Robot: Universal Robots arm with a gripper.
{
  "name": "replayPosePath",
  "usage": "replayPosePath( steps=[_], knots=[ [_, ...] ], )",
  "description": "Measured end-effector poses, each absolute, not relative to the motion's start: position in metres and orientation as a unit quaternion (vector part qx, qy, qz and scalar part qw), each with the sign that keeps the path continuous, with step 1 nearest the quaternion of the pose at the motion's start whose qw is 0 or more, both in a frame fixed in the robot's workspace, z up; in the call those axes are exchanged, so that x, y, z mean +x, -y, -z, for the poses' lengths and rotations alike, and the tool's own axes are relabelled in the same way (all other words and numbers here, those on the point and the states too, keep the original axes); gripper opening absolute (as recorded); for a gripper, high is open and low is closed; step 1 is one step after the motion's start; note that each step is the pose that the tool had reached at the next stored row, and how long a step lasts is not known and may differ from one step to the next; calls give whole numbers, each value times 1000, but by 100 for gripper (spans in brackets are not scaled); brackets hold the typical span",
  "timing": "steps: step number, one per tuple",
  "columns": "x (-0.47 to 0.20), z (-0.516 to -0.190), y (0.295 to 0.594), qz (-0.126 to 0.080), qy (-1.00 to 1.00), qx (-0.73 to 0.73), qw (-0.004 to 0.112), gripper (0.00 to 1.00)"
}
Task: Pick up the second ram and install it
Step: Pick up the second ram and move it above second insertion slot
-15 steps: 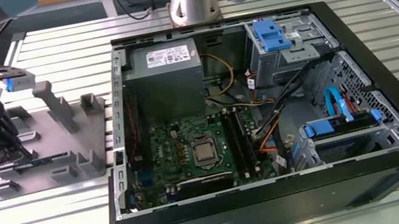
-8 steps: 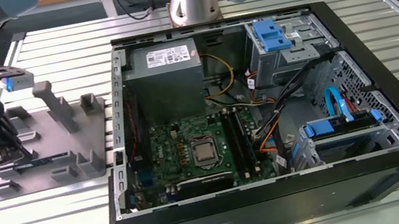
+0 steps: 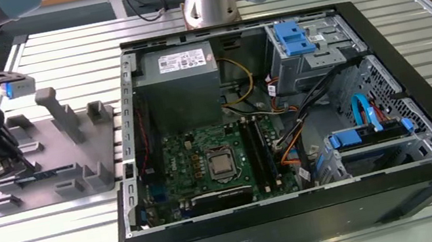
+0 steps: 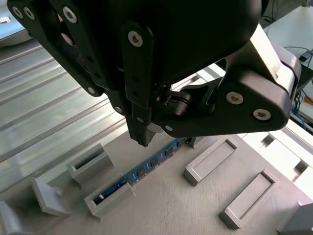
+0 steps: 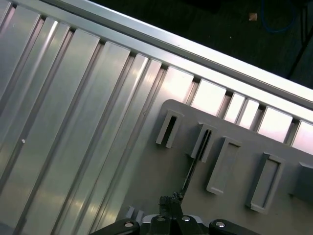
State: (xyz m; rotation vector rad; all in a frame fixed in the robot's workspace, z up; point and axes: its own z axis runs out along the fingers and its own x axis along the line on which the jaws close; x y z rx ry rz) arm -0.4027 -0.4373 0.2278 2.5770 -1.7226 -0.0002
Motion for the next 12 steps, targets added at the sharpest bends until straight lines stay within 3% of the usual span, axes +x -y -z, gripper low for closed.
replayPosePath(
  steps=[12],
  knots=[
    [-403, -228, 437, -1, 525, 851, 21, 10]
  ],
)
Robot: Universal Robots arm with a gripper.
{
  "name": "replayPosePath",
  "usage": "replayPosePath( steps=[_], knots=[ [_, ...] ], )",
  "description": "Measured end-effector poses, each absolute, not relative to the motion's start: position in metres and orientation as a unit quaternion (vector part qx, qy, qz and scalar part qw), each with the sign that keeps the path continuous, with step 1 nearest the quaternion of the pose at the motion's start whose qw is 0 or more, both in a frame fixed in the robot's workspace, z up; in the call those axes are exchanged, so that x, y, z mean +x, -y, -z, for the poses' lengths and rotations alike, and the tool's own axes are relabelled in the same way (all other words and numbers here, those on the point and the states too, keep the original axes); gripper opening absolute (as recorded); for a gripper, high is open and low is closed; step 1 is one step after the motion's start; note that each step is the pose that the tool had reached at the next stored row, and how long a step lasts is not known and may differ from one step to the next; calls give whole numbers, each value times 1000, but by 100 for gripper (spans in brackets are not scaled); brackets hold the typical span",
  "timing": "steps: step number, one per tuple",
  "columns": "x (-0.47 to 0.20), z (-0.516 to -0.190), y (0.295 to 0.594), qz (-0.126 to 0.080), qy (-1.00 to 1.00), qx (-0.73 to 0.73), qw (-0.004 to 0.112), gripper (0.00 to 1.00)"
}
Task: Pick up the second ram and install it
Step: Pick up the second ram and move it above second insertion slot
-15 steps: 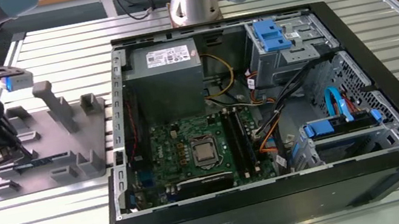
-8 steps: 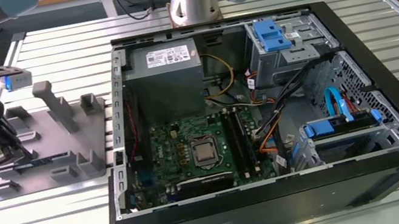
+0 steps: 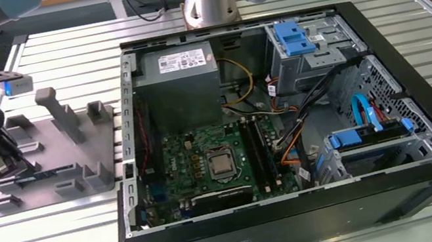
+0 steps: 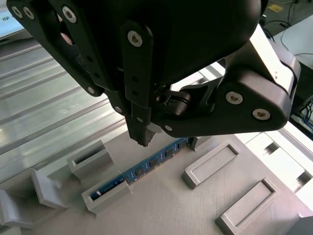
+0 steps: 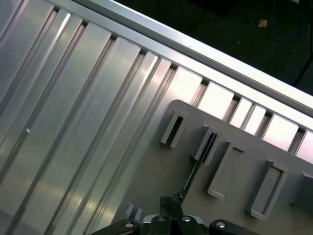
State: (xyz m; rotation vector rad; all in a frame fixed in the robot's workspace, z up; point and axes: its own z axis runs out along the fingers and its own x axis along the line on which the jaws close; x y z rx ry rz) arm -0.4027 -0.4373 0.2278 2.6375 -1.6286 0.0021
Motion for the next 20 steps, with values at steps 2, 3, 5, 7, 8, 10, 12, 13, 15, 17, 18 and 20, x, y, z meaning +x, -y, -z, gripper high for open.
replayPosePath(
  steps=[2, 3, 5, 7, 8, 10, 12, 13, 15, 17, 18, 20],
  knots=[
    [-403, -228, 437, -1, 520, 854, 21, 10],
    [-403, -228, 437, -1, 518, 855, 21, 10],
    [-403, -228, 437, -1, 512, 858, 21, 10],
    [-403, -228, 437, -1, 507, 862, 21, 10],
    [-403, -228, 437, -1, 504, 864, 21, 10],
    [-403, -228, 437, -1, 496, 868, 21, 10],
    [-403, -228, 437, -1, 495, 869, 21, 10],
    [-403, -227, 437, -1, 495, 869, 20, 10],
    [-403, -227, 437, 0, 503, 864, 19, 10],
    [-403, -226, 437, 1, 514, 858, 17, 10],
    [-403, -226, 437, 2, 520, 854, 16, 10],
    [-403, -225, 437, 3, 531, 847, 15, 10]
  ],
)
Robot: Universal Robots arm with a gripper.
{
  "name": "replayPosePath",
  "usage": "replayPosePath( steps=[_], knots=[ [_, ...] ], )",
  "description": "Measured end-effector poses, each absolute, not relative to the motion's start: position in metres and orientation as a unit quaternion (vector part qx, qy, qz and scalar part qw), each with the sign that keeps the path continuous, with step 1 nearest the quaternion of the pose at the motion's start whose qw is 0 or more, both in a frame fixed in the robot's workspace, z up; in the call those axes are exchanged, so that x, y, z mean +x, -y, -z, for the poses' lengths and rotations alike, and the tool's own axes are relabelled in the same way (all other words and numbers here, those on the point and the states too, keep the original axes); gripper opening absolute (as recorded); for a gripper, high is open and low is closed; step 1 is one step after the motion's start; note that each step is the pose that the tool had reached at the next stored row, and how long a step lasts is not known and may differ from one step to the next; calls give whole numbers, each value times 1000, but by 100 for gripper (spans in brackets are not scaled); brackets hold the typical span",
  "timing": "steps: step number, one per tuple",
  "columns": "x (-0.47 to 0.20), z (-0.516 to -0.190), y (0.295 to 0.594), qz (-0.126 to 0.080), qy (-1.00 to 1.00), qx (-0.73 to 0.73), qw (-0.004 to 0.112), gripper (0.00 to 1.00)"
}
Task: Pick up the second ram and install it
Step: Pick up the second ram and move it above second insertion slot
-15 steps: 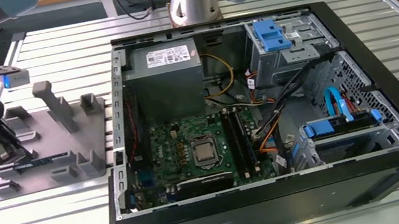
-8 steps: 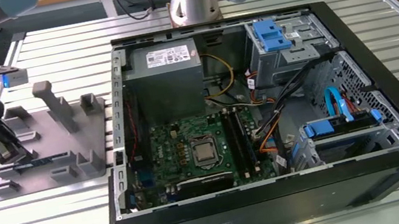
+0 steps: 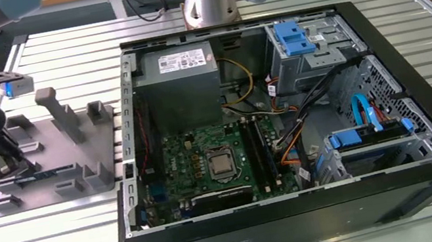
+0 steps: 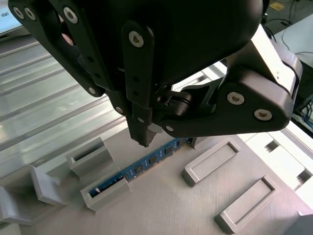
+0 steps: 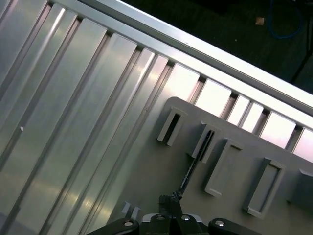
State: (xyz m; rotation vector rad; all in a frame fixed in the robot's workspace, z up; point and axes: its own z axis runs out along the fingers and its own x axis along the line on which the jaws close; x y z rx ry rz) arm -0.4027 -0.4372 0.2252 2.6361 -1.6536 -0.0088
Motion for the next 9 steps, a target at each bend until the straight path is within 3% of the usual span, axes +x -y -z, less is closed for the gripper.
replayPosePath(
  steps=[9],
  knots=[
    [-403, -222, 437, 6, 583, 812, 10, 10]
  ],
)
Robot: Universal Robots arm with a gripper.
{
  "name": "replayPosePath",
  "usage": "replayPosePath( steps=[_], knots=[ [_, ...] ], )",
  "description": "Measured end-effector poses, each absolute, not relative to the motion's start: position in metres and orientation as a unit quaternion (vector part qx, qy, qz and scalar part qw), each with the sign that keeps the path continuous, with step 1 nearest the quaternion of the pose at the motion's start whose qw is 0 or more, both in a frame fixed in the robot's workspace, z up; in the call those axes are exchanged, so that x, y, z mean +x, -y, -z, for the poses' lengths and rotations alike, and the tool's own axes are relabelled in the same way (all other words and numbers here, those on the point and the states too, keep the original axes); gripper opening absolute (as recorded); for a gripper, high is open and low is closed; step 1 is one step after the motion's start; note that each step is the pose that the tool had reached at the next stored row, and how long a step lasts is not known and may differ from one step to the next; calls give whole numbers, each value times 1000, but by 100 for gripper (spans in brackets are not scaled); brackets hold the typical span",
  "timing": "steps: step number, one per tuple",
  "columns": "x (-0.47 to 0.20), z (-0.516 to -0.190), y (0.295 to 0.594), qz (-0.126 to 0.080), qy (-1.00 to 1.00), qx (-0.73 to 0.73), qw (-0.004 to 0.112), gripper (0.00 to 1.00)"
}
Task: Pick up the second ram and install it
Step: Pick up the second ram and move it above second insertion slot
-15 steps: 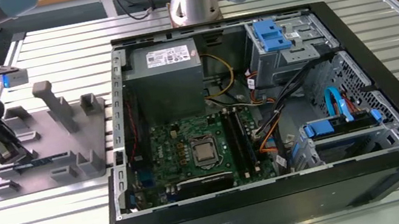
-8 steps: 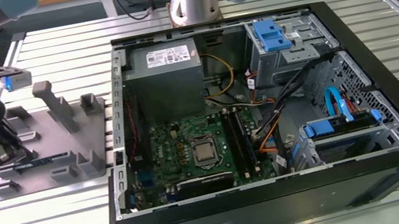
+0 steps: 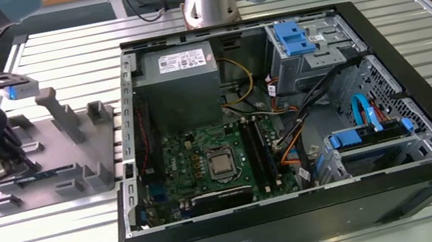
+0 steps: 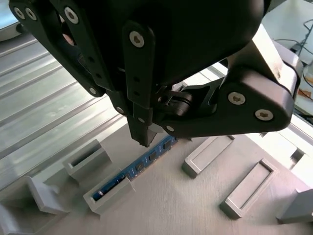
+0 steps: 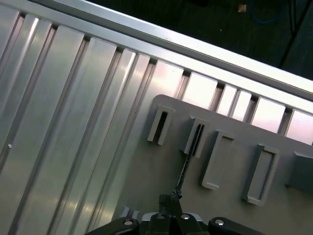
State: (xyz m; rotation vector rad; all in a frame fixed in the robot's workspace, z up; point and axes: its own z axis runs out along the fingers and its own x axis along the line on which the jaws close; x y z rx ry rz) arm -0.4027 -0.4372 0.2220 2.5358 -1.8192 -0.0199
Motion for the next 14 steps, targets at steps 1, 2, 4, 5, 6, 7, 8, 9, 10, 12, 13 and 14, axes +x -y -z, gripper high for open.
replayPosePath(
  steps=[1, 2, 4, 5, 6, 7, 8, 9, 10, 12, 13, 14],
  knots=[
    [-403, -222, 437, 7, 589, 808, 10, 10],
    [-403, -221, 437, 7, 595, 804, 10, 10],
    [-403, -221, 437, 8, 606, 796, 9, 10],
    [-403, -220, 437, 8, 611, 792, 8, 10],
    [-403, -220, 437, 9, 616, 787, 8, 10],
    [-403, -219, 437, 9, 621, 783, 7, 10],
    [-403, -219, 437, 9, 627, 779, 7, 10],
    [-403, -219, 437, 10, 632, 775, 6, 10],
    [-403, -218, 437, 10, 638, 770, 6, 10],
    [-403, -218, 437, 11, 648, 762, 5, 10],
    [-403, -217, 437, 11, 653, 758, 4, 10],
    [-403, -217, 437, 12, 657, 753, 4, 10]
  ],
)
